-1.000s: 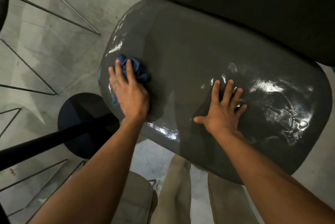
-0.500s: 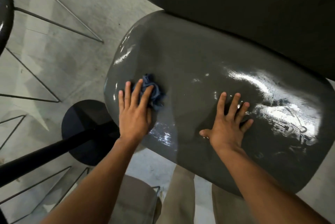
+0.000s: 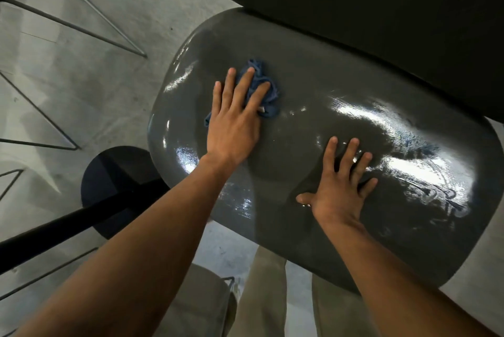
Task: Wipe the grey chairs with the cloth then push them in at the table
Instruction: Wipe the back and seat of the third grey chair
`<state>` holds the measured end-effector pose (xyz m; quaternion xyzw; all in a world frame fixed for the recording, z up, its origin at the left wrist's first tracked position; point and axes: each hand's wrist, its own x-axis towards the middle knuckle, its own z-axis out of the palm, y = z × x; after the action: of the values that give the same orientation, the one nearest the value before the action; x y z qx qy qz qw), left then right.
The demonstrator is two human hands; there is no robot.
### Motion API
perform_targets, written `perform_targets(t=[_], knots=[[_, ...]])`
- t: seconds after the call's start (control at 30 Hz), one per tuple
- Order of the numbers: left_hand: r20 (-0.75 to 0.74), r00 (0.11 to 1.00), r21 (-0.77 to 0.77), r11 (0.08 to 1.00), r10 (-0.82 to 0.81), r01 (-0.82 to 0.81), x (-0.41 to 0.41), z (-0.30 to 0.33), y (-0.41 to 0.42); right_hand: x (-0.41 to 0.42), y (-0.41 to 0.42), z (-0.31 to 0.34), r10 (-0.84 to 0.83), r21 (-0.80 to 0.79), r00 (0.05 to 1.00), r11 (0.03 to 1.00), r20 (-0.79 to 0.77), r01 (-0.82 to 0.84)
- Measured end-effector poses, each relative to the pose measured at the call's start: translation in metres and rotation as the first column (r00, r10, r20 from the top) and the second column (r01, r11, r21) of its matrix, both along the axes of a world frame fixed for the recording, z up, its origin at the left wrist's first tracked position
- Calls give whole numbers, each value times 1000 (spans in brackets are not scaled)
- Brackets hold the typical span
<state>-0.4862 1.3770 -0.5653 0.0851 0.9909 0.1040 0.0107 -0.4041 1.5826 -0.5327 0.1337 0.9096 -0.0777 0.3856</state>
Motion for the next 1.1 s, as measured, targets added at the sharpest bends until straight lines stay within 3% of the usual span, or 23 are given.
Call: perform_targets(t=[0.1, 0.27, 0.37, 0.57, 0.77, 0.87, 1.0, 1.1], knots=[[-8, 999, -34, 999, -39, 39, 1, 8, -31, 0, 0, 0, -4, -5, 1000, 1000, -1, 4], [-6, 974, -7, 974, 228, -228, -39, 8, -11, 1, 0, -1, -13, -13, 1000, 1000, -12, 13], [44, 964, 33, 964, 264, -265, -55, 4, 28, 1, 0, -2, -9, -14, 1000, 1000, -22, 8], [101, 995, 25, 1000, 3, -6, -31, -1, 71, 2, 1, -1, -12, -9, 1000, 1000, -27, 12], [73, 989, -31, 991, -130, 133, -12, 5, 28, 2, 2, 2, -17, -33, 1000, 999, -17, 17], [41, 998, -46, 998, -51, 53, -18, 7, 1, 2, 2, 1, -18, -36, 1000, 999, -16, 17], [76, 975, -35, 977, 211, -209, -39, 7, 20, 3, 1, 0, -23, -38, 999, 999, -25, 22], [93, 980, 0, 985, 174, -175, -48, 6, 60, 4, 1, -2, -21, -24, 999, 1000, -40, 20]])
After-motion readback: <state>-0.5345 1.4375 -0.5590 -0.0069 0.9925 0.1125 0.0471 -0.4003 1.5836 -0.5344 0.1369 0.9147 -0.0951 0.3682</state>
